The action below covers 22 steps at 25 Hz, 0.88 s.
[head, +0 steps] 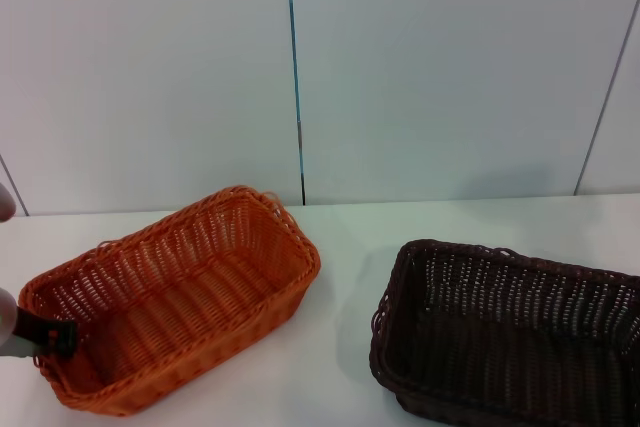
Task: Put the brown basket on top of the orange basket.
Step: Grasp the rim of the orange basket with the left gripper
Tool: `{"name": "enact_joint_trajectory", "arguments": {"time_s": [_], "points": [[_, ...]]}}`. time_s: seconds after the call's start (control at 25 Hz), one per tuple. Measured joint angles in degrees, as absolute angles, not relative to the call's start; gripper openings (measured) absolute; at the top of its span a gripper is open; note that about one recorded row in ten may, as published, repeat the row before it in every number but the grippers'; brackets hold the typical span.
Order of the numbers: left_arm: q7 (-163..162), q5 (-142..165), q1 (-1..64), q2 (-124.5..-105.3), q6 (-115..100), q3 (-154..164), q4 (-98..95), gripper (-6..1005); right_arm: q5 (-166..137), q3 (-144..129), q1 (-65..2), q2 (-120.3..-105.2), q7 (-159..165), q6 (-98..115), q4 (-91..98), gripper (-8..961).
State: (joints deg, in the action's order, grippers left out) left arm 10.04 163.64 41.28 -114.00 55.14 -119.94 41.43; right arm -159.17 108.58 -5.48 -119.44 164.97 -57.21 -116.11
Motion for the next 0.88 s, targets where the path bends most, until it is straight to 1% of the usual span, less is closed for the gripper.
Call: {"name": "enact_joint_trajectory", "arguments": {"time_s": [0.08,0.28,0.48,0.72,0.88], "points": [[10.06,163.63,41.29,-114.07,55.14,-120.01,41.39,327,-159.17,108.49,-5.51,-119.44,164.97,-57.21,-116.11,825],[10.09,163.55,40.78,-114.17,54.91,-120.22,41.31,194,-159.44,108.26,-5.53,-119.38,164.97,-57.21,-116.14,824],[10.45,163.45,40.56,-113.78,54.28,-121.19,40.41,193,-159.57,107.84,-5.54,-119.35,164.97,-57.21,-116.15,823],[10.87,163.49,41.78,-112.3,55.92,-124.84,38.65,191,-159.61,107.41,-5.29,-119.35,164.97,-57.21,-116.09,822],[11.06,163.63,41.7,-111.69,56.65,-125.22,40.13,190,-159.62,107.32,-5.1,-119.37,164.97,-57.22,-116.05,822]]}}
